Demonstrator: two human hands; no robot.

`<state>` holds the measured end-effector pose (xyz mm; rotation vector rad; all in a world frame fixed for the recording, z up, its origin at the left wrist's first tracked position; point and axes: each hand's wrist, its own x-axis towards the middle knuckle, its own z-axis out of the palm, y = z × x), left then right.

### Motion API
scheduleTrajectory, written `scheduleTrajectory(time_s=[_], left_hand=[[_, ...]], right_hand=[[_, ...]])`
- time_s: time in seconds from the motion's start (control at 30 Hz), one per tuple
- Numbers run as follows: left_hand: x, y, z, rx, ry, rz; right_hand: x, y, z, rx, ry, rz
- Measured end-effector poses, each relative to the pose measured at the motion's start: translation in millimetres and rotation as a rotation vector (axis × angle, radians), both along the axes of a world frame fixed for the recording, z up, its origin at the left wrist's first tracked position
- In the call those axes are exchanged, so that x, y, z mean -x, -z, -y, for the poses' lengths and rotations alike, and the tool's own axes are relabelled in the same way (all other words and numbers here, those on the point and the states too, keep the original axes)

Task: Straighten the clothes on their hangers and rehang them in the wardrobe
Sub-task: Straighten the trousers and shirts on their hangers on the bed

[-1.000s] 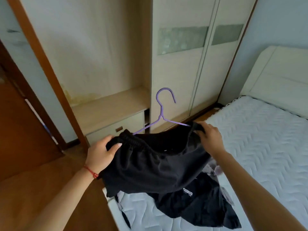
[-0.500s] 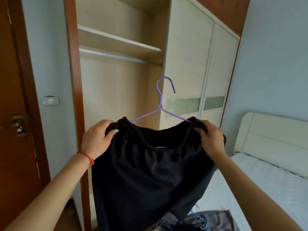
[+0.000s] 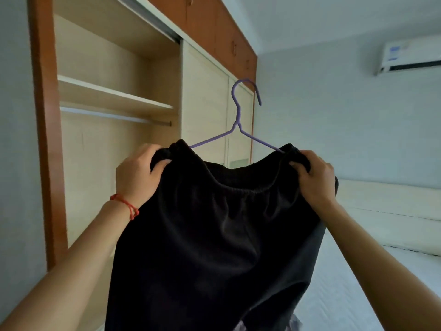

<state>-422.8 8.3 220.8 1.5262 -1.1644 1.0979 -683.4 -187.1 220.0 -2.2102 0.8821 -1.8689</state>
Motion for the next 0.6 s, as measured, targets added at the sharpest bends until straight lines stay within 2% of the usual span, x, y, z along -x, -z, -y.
scheduleTrajectory(time_s=[0.27,0.6], left_hand=[[98,-6,52,-0.044,0.36,-0.103],[304,15,104,-0.116,0.664,-0.133]], right_hand=[[147,-11,-26,0.017,0.298,-0.002],[381,7,-65,0.039,0.622,-0.086]])
